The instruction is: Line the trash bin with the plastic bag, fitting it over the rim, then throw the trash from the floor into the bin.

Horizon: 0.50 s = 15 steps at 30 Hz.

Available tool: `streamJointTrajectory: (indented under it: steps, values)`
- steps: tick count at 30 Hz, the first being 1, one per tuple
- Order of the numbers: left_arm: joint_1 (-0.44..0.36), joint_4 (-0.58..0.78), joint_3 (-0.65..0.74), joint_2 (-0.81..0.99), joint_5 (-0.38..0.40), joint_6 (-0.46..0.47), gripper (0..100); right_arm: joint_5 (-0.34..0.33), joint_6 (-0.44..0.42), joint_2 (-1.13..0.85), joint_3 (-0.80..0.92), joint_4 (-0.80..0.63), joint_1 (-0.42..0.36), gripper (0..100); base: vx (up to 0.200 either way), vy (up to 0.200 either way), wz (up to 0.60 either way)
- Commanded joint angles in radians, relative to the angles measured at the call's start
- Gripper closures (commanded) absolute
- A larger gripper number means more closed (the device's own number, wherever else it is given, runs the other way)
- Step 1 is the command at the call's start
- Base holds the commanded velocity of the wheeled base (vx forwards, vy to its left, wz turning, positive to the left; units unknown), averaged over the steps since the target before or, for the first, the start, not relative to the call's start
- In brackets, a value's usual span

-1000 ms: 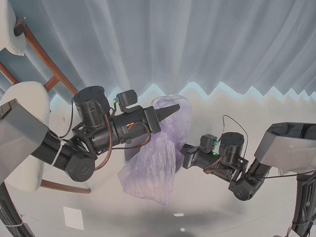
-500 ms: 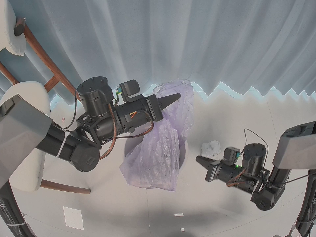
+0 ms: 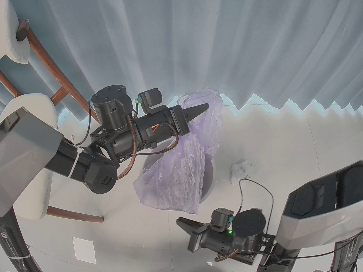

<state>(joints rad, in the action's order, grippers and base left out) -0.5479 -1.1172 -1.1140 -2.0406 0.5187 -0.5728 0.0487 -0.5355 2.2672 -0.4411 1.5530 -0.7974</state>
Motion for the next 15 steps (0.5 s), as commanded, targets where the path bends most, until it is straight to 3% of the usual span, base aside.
streamJointTrajectory:
  steps: [1, 8, 15]
  values:
    - [0.000, -0.001, -0.003, 0.000, 0.000, 0.001, 100, 0.042, -0.024, 0.133, -0.140, 0.018, -0.103, 100, 0.000, 0.000, 0.00]
    - [-0.010, -0.010, 0.014, 0.004, -0.005, 0.002, 100, 0.094, -0.021, 0.221, -0.312, 0.018, -0.181, 100, 0.000, 0.000, 0.00]
    - [-0.010, -0.010, 0.016, 0.004, -0.011, 0.002, 100, 0.135, -0.024, 0.253, -0.424, 0.018, -0.212, 100, 0.000, 0.000, 0.00]
